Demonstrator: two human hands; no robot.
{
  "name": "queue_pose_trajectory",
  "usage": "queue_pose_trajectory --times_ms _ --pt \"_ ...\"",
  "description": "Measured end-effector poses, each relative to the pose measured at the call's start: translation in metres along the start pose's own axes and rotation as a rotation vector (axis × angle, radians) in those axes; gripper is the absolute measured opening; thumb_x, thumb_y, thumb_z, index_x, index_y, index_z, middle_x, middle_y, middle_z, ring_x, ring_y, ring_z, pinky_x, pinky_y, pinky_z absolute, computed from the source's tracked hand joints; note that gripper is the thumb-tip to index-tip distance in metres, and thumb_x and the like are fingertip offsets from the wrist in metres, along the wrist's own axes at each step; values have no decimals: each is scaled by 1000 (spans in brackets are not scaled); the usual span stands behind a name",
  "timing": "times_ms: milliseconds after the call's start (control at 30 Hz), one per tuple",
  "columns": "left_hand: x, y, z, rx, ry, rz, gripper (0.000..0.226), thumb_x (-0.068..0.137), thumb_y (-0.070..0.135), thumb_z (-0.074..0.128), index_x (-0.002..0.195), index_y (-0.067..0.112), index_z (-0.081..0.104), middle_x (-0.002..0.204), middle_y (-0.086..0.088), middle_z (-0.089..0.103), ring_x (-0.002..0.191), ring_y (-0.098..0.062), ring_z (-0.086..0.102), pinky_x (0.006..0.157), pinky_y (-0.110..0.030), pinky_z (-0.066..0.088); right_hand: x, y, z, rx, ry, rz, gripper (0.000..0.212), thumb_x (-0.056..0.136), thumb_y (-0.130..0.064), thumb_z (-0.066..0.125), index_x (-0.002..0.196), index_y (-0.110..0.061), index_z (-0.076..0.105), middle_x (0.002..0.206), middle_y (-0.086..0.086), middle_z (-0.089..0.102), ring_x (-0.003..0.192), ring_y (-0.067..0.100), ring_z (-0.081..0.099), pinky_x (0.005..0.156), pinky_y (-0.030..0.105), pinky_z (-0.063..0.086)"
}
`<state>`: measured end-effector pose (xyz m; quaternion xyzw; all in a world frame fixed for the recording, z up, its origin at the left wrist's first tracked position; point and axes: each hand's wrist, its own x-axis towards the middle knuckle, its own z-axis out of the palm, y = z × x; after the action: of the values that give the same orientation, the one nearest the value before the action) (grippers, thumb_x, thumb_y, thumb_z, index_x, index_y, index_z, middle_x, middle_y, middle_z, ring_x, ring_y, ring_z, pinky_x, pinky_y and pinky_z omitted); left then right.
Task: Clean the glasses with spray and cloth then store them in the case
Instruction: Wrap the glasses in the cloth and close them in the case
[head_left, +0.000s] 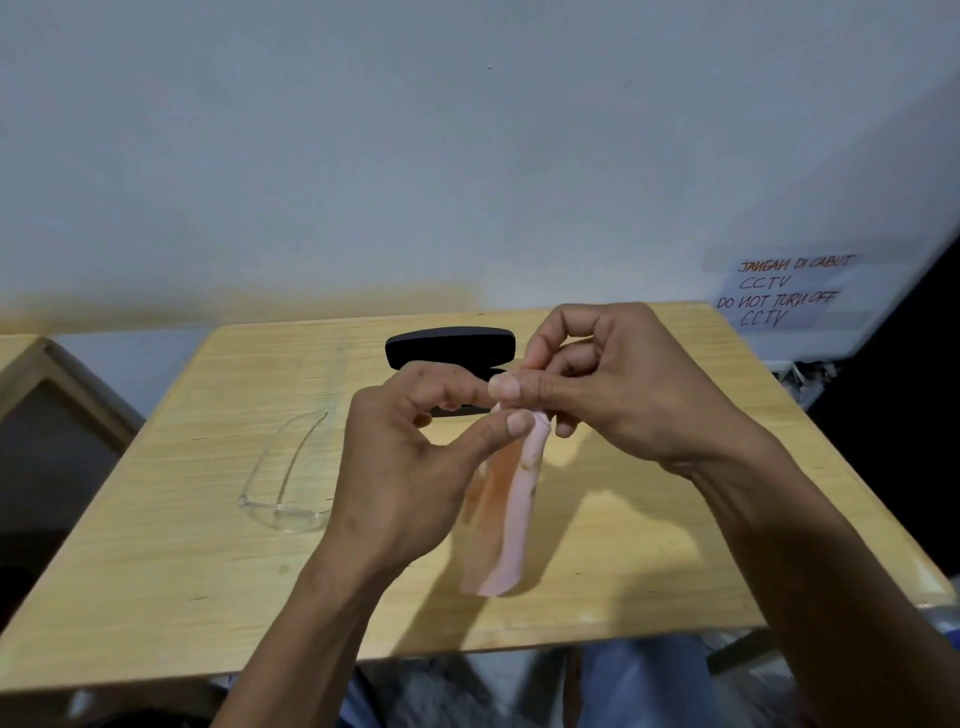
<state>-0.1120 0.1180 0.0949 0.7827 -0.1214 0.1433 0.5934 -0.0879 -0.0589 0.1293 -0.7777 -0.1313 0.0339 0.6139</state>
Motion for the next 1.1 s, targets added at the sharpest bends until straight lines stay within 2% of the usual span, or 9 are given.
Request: queue_pose_trajectory --times_ms 100,200,300,467,600,733,900,1000,1100 --pt "1 3 -3 -83 39 -39 14 69 34 80 71 21 77 77 7 75 75 -6 68 76 -25 49 -2 3 -4 14 -76 38 41 62 -31 85 91 -11 64 70 15 74 56 14 61 50 25 46" --pt "6 3 -8 -207 80 -121 12 68 29 82 68 19 77 73 -1 76 68 -17 69 76 -42 55 -5 14 -11 -12 -247 79 37 66 -9 89 96 -9 69 80 15 75 66 15 64 61 24 53" --pt "13 1 -16 -263 129 -164 10 69 21 82 67 16 74 69 -1 76 66 -18 69 73 -34 58 -9 25 -15 -177 -315 32 19 77 -9 84 93 -7 74 84 13 76 71 12 61 72 28 50" --pt "21 -7 -26 -201 140 -188 12 75 3 81 81 10 73 67 1 71 62 -8 65 63 -16 52 -11 29 -34 -308 -157 -6 5 82 -21 81 86 -17 79 80 3 77 71 10 65 77 35 55" --pt "23 -14 -27 -16 66 -194 20 82 9 77 99 20 76 69 7 66 67 -8 59 66 -21 48 -10 30 -44 -297 -55 -20 6 83 -19 79 83 -13 77 72 2 76 66 8 69 69 27 58" --pt "23 -14 -23 199 7 -142 10 84 34 74 87 26 78 74 5 74 65 -4 59 60 -15 44 -11 30 -52 -337 -33 -37 2 85 -18 77 86 -17 77 73 0 76 67 9 68 70 23 57" --pt "25 -11 -20 120 -16 -146 14 87 25 73 75 18 76 72 1 75 70 -16 67 63 -18 49 -11 32 -57 -369 81 -60 10 84 -29 78 80 -20 78 70 -3 75 67 11 68 70 35 57" --pt "32 -16 -17 47 18 -189 17 89 15 70 73 13 74 62 5 71 64 -11 64 58 -9 45 -7 34 -63 -340 71 -61 8 85 -26 78 80 -20 77 65 -10 72 60 3 61 59 19 50" --pt "41 -20 -12 37 39 -160 13 88 13 69 77 15 75 64 1 70 68 -24 67 61 -24 56 2 36 -67 -394 105 -84 4 89 -18 75 85 -18 77 61 -17 68 54 -2 55 52 8 40"
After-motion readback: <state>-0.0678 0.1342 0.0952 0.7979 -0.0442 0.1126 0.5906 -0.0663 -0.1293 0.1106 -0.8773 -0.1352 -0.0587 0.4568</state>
